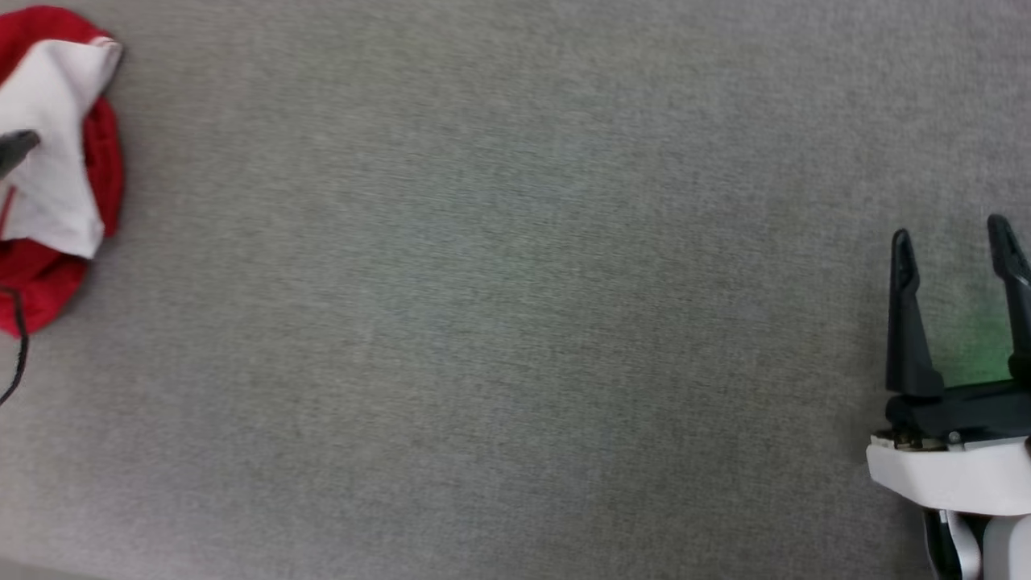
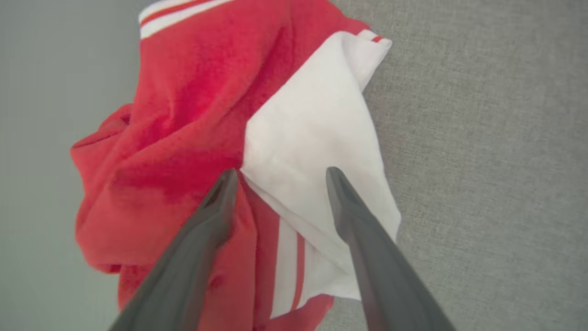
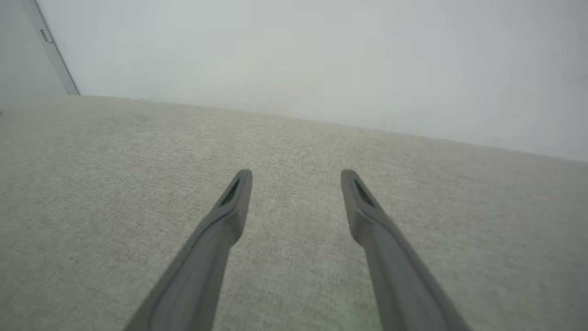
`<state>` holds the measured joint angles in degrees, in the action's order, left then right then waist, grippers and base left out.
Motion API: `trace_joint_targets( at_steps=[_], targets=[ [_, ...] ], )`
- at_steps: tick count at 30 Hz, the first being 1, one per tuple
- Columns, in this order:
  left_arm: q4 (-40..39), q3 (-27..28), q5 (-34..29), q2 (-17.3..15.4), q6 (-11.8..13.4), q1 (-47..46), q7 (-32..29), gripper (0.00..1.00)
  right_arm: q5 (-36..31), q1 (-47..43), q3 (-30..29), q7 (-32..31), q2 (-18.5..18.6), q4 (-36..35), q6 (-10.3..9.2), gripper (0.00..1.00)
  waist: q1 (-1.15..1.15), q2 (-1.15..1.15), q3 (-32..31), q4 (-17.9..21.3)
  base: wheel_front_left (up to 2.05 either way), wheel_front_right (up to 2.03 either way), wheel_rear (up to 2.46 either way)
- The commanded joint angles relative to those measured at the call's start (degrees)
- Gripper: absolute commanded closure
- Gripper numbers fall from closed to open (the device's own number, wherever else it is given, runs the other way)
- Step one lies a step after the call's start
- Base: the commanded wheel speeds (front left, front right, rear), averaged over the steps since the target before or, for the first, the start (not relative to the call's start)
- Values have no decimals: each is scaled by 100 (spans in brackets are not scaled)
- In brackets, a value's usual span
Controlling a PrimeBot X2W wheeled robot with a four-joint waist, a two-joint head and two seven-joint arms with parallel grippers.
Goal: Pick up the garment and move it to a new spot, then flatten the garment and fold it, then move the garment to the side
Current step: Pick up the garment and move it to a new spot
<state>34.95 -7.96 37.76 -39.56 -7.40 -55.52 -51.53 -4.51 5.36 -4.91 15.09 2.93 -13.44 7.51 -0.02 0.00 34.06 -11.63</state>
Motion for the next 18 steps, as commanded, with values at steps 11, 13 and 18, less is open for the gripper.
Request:
trace_joint_targets(
  at_steps=[11,13,18],
  targets=[
    [349,-688,449,-249,5,499,-307,0,-59,194,-48,12,-10,-187,-4,0,2,0,471,275,0,0,0],
    [397,-822,497,-249,5,488,-300,100,-69,191,-39,12,-10,-159,-4,0,2,0,478,254,0,0,0],
    [387,-1058,661,-426,6,350,-186,100,-69,198,28,12,-10,-49,-4,0,2,0,317,240,0,0,0]
  ],
)
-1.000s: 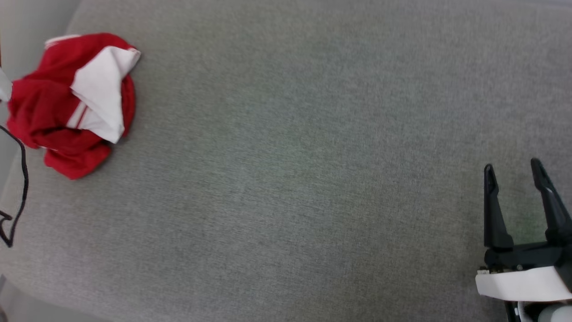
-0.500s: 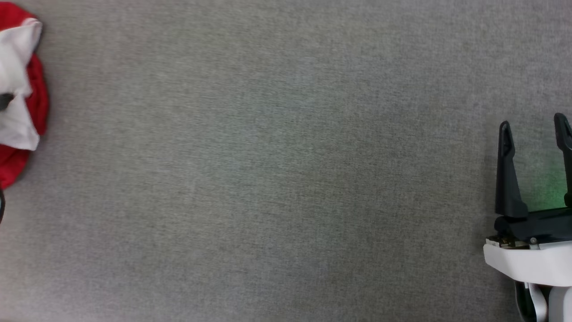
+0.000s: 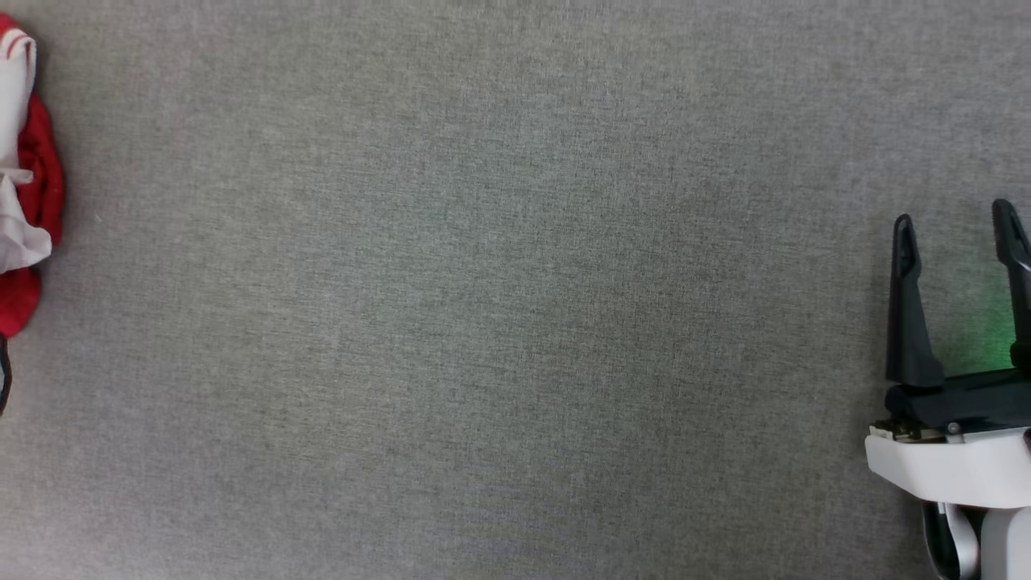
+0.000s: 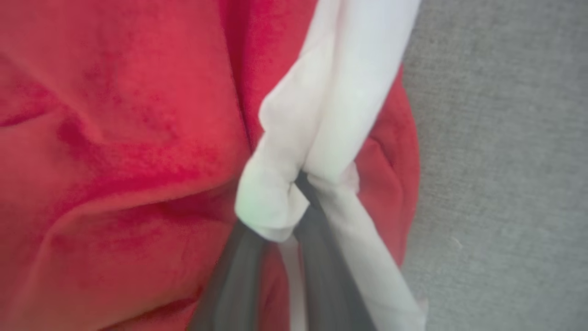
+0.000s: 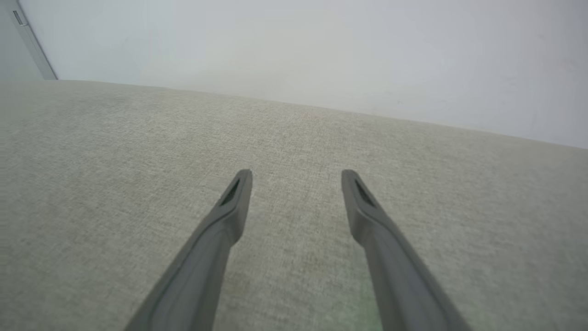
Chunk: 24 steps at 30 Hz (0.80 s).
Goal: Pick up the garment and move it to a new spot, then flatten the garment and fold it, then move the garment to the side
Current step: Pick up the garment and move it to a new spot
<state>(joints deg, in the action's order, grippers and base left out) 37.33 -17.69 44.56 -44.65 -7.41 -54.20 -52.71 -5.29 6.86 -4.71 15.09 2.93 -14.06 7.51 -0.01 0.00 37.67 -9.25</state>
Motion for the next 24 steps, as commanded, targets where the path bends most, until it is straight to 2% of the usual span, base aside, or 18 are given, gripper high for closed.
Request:
trace_joint_targets(
  at_steps=[1,8,16,19,24],
  targets=[
    [130,-113,-15,13,7,178,-13,100,30,42,12,12,-10,38,-4,0,1,0,-110,12,0,0,0],
    [-410,-647,-49,-343,6,-134,327,100,195,-122,58,12,-10,263,-4,0,1,0,-825,67,0,0,0],
    [-1615,-1557,-146,-768,5,-625,224,100,516,-365,174,12,-10,550,-4,0,1,0,-1659,220,0,0,0],
    [-2108,-1845,-121,-786,6,-881,143,100,645,-472,218,12,-11,641,-4,0,1,0,-1891,333,0,0,0],
    [-2774,-2277,-54,-552,5,-1338,-69,100,829,-558,255,12,-11,766,-4,0,1,0,-2186,600,0,0,0]
  ],
)
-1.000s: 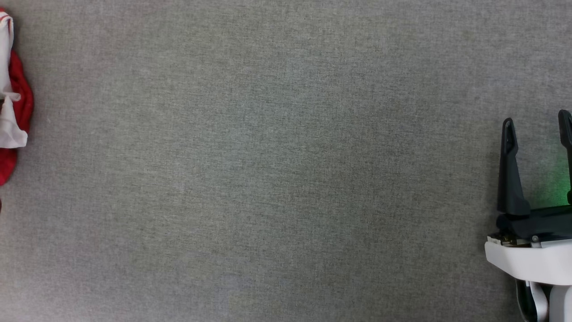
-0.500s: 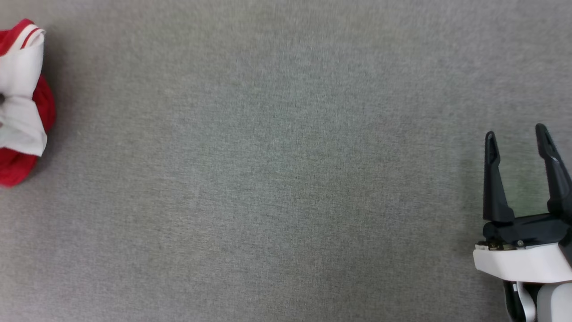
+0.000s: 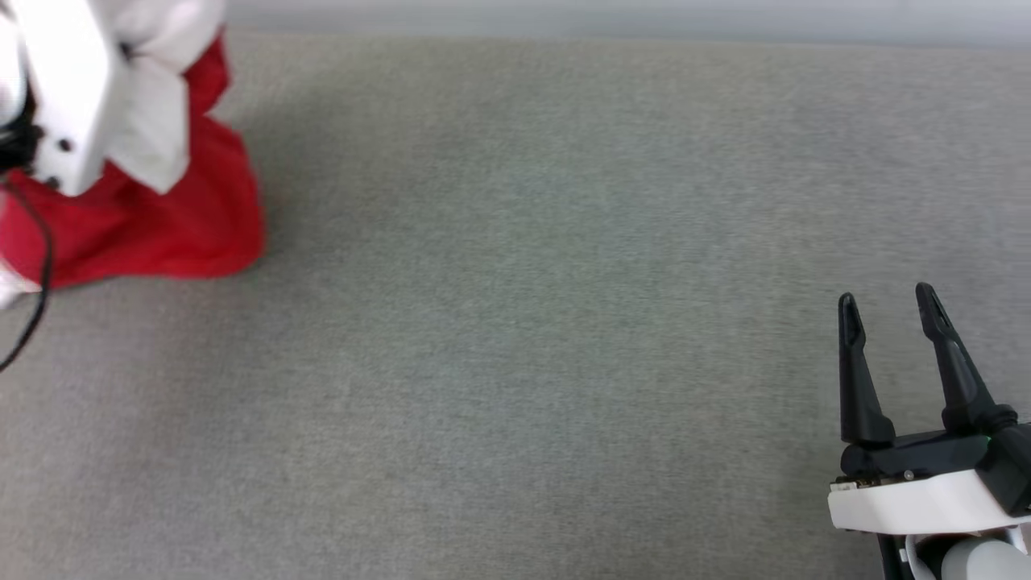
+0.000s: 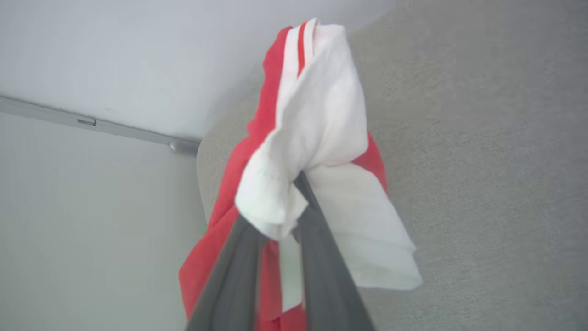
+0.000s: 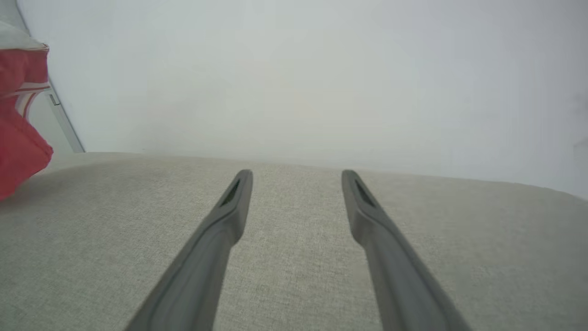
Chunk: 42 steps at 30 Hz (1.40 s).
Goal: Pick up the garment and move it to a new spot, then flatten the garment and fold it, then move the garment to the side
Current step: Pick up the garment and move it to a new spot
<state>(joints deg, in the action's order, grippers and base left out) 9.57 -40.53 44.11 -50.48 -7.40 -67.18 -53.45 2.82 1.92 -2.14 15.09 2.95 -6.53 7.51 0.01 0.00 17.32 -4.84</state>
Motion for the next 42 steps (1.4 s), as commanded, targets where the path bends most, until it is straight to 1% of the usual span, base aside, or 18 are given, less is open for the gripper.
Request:
trace_joint_targets(
  at_steps=[1,5,9,15,20,26,29,32,33,38,42],
  targets=[
    [-93,-83,-7,82,4,-132,-28,100,38,-82,24,12,-14,40,-4,0,-1,0,-206,234,0,0,0],
    [-364,-429,39,409,4,-478,-148,100,148,-117,67,13,-12,103,-4,0,-1,0,-389,552,0,0,0],
    [-517,-805,147,836,4,-742,-159,100,235,-212,65,13,-14,160,-4,0,-1,0,-541,923,0,0,0],
    [-501,-1279,392,1459,5,-955,16,100,304,-279,73,13,-14,201,-4,0,-1,0,-655,1505,0,0,0],
    [-382,-1583,574,1908,4,-1007,219,100,347,-267,46,13,-15,160,-4,0,-1,0,-477,1902,0,0,0],
    [-98,-2128,639,2346,4,-873,391,100,435,-56,63,12,-15,119,-4,0,-1,0,31,2207,0,0,0],
    [145,-2519,722,2504,4,-711,510,100,514,60,100,12,-15,102,-4,0,-1,0,298,2322,0,0,0],
    [435,-2888,854,2582,5,-542,645,100,584,168,111,12,-14,84,-4,0,-1,0,519,2399,0,0,0],
    [435,-2888,854,2582,5,-542,645,100,584,168,111,12,-14,84,-4,0,-1,0,519,2399,0,0,0],
    [745,-3233,849,2700,4,-126,757,100,638,279,98,12,-14,100,-4,0,-1,0,721,2435,0,0,0],
    [790,-3304,797,2742,3,192,703,100,623,286,77,12,-14,139,-4,0,-1,0,744,2395,0,0,0]
  ],
)
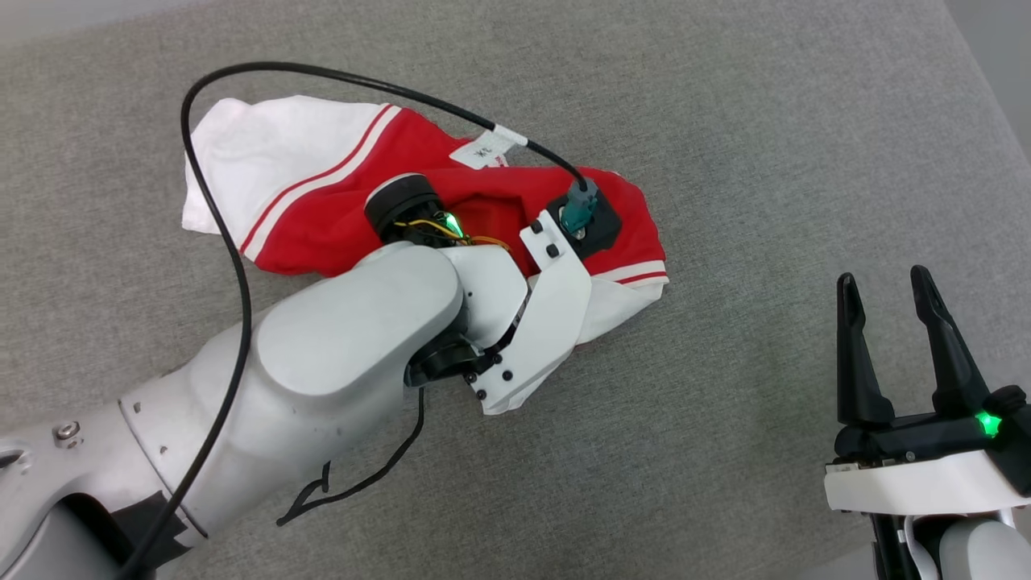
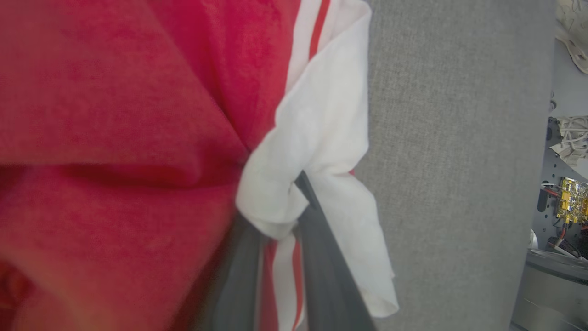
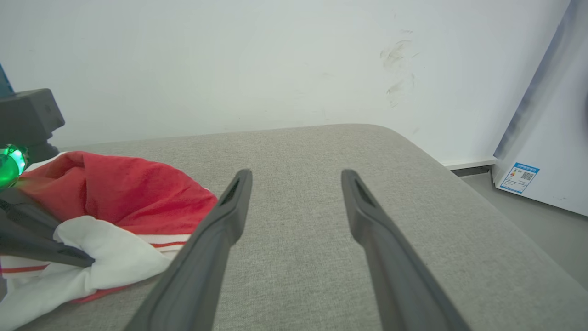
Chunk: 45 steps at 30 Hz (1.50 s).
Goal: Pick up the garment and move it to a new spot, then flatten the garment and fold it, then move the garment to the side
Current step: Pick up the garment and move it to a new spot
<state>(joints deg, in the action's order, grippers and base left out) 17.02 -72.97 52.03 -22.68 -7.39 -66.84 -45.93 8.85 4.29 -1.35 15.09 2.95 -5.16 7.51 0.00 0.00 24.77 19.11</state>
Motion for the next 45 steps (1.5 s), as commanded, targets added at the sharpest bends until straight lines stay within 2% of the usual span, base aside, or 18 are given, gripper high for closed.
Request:
trace_joint_targets(
  at_steps=[1,2,3,4,8,13,15,19,26,29,36,40,45],
  targets=[
    [42,-70,-56,-20,2,197,-20,100,4,59,-7,12,-14,13,-4,0,0,0,-20,-20,0,0,0],
    [21,-72,-143,2,2,197,72,100,-7,72,-1,12,-14,15,-4,0,0,0,-41,-35,0,0,0],
    [29,-64,-236,28,2,177,228,63,-8,84,0,12,-14,16,-4,0,0,0,-81,-55,0,0,0],
    [14,-54,-327,73,3,153,366,0,-18,76,-3,12,-14,23,-4,0,0,0,-129,-78,0,0,0],
    [-133,-43,-434,178,3,97,1077,0,-91,-56,-26,12,-14,55,-4,0,0,0,-452,-205,0,0,0],
    [-166,94,-483,217,4,64,2476,0,-218,-298,-120,12,-14,102,-4,0,0,0,-966,-481,0,0,0],
    [-96,240,-653,207,104,150,3069,0,-278,-401,-132,12,-13,113,-4,0,0,0,-1142,-602,0,0,0],
    [-19,508,-1021,208,648,456,4208,0,-361,-569,-191,12,-13,120,-4,0,0,0,-1410,-847,0,0,0],
    [56,1017,-1291,29,1853,1332,5734,0,-493,-721,-303,12,-12,112,-4,0,0,0,-1691,-1220,0,0,0],
    [5,1299,-1331,-56,2353,1796,6020,0,-519,-814,-340,12,-13,117,-4,0,0,0,-1786,-1359,0,0,0],
    [-550,2296,-1702,-205,3211,3113,6121,0,-539,-940,-405,12,-12,137,-4,0,0,0,-1940,-1598,0,0,0],
    [-917,2971,-2092,-184,3412,3882,6113,0,-538,-990,-387,12,-13,148,-4,0,0,0,-1991,-1678,0,0,0],
    [-1233,3734,-2558,-25,3387,4726,6113,0,-527,-1042,-422,12,-12,153,-4,0,0,0,-2053,-1763,0,0,0]
  ],
)
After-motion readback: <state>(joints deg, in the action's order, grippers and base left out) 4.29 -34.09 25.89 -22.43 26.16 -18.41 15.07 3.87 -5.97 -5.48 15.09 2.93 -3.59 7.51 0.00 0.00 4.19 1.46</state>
